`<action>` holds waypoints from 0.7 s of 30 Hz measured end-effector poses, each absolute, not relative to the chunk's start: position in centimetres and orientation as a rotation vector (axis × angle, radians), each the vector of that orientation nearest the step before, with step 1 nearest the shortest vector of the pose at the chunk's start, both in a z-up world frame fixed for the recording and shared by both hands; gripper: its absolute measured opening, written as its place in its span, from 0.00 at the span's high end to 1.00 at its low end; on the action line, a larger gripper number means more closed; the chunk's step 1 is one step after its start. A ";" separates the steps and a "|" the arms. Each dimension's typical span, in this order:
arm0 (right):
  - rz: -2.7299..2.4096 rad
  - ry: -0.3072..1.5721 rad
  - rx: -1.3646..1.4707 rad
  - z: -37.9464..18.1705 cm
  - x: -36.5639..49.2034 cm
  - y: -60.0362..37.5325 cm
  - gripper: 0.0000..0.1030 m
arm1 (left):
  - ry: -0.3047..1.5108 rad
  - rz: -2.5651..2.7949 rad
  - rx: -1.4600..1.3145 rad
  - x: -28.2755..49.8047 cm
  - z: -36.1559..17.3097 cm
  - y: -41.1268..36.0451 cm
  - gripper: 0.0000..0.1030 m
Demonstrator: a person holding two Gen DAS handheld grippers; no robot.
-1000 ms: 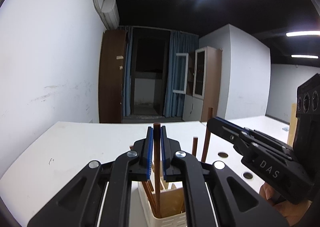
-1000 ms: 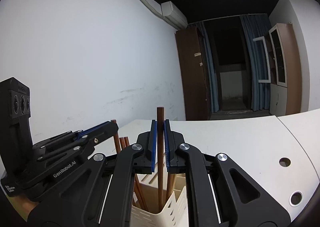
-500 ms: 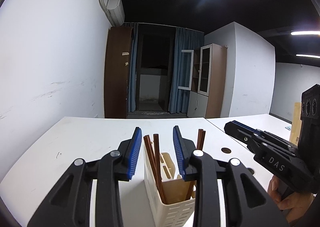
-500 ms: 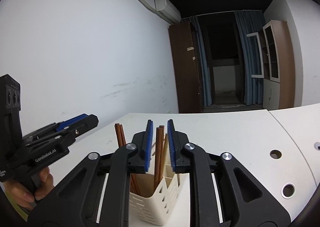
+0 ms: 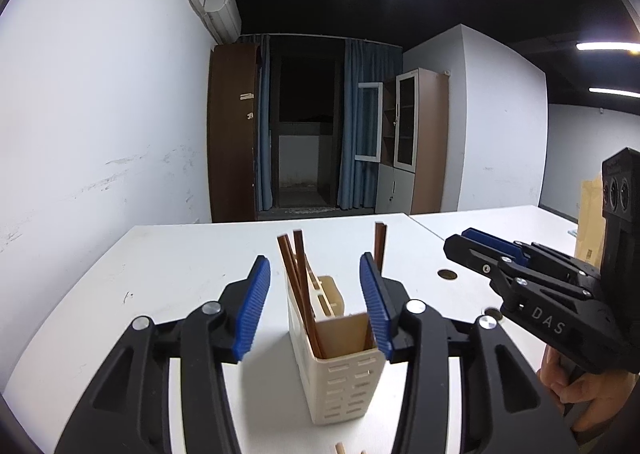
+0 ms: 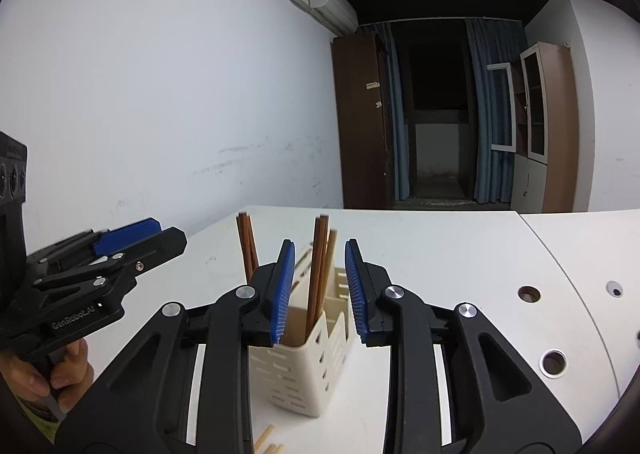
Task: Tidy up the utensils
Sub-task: 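Move both open tools back down to the pale chopsticks on the table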
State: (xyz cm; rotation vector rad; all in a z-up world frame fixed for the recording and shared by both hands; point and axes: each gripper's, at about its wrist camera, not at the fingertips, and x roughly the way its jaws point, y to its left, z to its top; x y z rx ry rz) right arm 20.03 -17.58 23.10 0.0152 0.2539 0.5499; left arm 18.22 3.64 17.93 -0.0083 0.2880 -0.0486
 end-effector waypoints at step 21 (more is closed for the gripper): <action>0.536 0.520 -0.055 15.1 16.2 -16.0 0.53 | 0.430 -0.040 -0.016 14.9 12.2 5.1 0.43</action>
